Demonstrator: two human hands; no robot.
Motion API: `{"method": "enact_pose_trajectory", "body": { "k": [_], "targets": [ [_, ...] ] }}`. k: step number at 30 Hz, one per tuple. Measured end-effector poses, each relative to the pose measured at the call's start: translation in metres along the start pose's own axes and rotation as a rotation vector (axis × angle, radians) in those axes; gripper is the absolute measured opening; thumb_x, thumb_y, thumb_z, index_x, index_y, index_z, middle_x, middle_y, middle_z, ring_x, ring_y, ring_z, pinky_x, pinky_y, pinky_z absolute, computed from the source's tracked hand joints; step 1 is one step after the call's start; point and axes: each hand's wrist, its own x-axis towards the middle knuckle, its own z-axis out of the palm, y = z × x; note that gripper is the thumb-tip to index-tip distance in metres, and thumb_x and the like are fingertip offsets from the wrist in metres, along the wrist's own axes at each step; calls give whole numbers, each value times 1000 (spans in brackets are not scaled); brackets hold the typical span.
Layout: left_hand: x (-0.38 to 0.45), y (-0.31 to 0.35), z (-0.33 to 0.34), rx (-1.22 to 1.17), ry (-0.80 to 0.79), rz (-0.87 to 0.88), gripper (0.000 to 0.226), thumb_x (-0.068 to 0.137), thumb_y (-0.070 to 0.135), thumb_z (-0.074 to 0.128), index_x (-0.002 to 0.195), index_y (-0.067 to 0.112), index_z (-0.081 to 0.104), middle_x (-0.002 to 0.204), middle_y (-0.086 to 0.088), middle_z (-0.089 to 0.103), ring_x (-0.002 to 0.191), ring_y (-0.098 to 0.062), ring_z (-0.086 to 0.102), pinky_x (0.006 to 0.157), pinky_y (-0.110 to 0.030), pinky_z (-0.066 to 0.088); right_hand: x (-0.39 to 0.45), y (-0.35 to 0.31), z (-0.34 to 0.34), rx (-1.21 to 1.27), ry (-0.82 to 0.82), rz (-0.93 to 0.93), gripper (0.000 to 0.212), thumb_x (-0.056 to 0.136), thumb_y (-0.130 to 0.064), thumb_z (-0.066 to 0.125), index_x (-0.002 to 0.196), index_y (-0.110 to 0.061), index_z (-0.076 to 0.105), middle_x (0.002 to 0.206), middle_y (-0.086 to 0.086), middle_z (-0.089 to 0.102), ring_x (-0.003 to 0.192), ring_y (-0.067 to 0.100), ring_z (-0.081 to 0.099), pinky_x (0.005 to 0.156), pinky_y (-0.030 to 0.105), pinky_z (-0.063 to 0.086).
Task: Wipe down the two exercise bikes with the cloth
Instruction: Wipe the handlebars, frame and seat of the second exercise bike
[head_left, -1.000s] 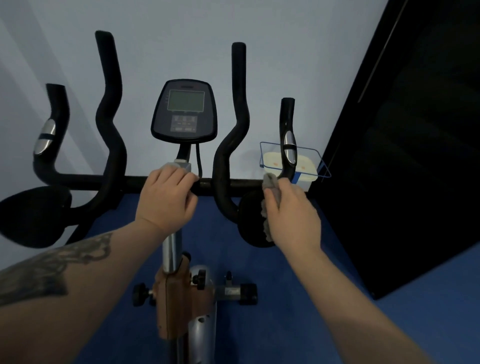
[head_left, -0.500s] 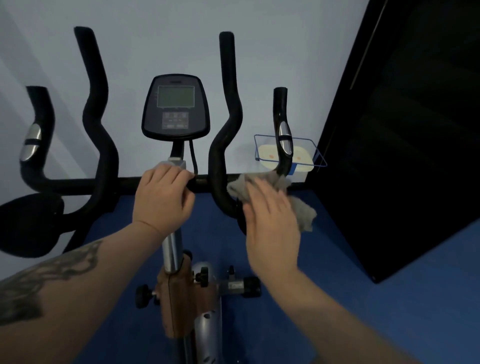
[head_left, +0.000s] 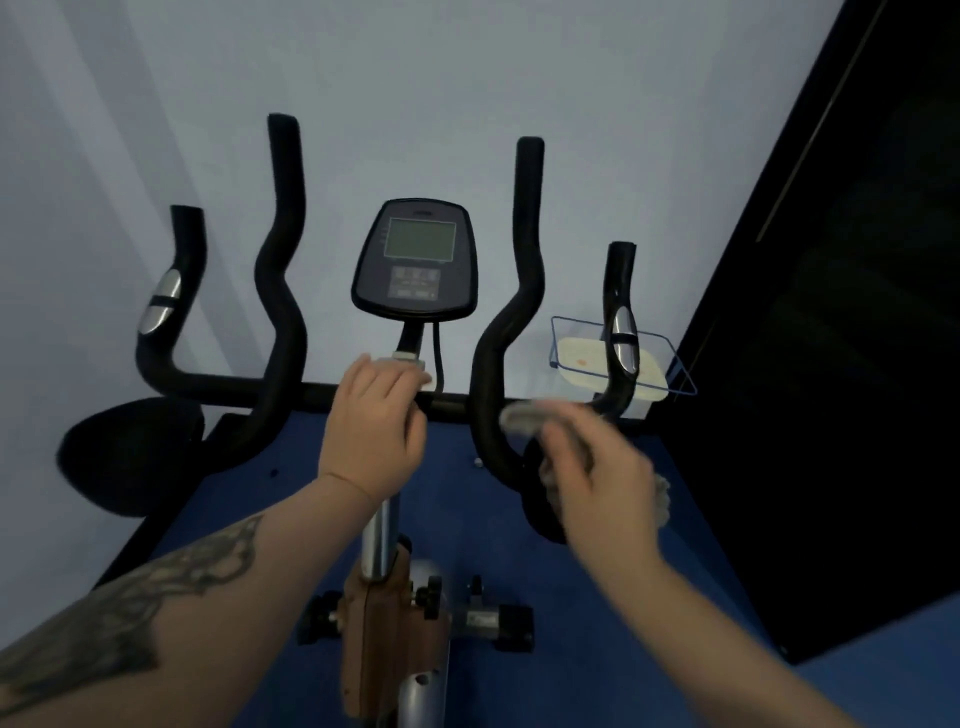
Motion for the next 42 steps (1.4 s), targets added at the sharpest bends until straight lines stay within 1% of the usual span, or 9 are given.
{"method": "enact_pose_trajectory", "body": {
  "k": [4,11,16,22,27,31,36,40,42],
  "targets": [
    [0,0,0,-118,92,-189,22,85,8,50,98,5,67,95,-7,66,92,-27,58,85,-41,46,66,-14,2,47,-218,44,11,90,-24,67,97,-31,66,92,-11,61,84,9,62,75,32,52],
    [-6,1,6,-196,222,-353,26,87,-2,48,103,3,68,100,-9,67,96,-26,60,87,-42,50,82,-13,22,-583,-890,-158,12,79,-33,76,89,-30,70,96,-13,42,91,10,50,74,28,43],
    [-8,3,4,-183,223,-333,37,86,7,38,103,0,71,106,-11,70,102,-29,63,92,-42,51,105,-29,59,-532,-590,-306,15,88,-34,64,101,-26,66,102,-6,53,97,15,51,87,33,39],
    [-9,4,3,-162,233,-317,42,84,10,34,100,-1,71,101,-11,70,99,-29,64,89,-40,52,109,-9,47,-765,-920,-585,9,85,-29,59,93,-27,61,95,-9,51,93,15,46,85,27,30],
    [-8,3,2,-162,226,-303,43,84,12,34,102,-1,71,102,-11,71,100,-30,64,91,-41,52,102,-18,74,-646,-769,-465,18,89,-29,59,107,-24,59,100,-4,51,94,18,50,73,33,42],
    [-9,3,4,-157,243,-306,41,83,9,35,100,0,71,101,-10,70,100,-28,64,89,-37,52,124,-9,48,-761,-1056,-622,14,85,-29,61,98,-26,64,99,-7,55,95,16,50,81,33,41],
    [-11,2,7,-118,262,-314,44,86,12,34,104,0,73,108,-12,72,105,-28,66,100,-33,44,106,-12,77,-690,-666,-441,20,91,-25,56,111,-24,61,104,-4,57,92,22,57,72,33,45],
    [-11,2,8,-85,266,-302,43,85,11,36,104,1,73,109,-12,72,105,-28,67,101,-32,42,123,-10,49,-735,-996,-579,17,82,-26,64,98,-33,67,100,-11,59,92,16,56,76,34,45],
    [-11,3,9,-84,268,-301,44,86,11,36,105,0,73,110,-12,71,106,-28,67,102,-34,42,130,-13,58,-768,-937,-532,19,84,-26,61,101,-33,64,102,-11,58,95,20,59,78,37,48]
  ]
}}
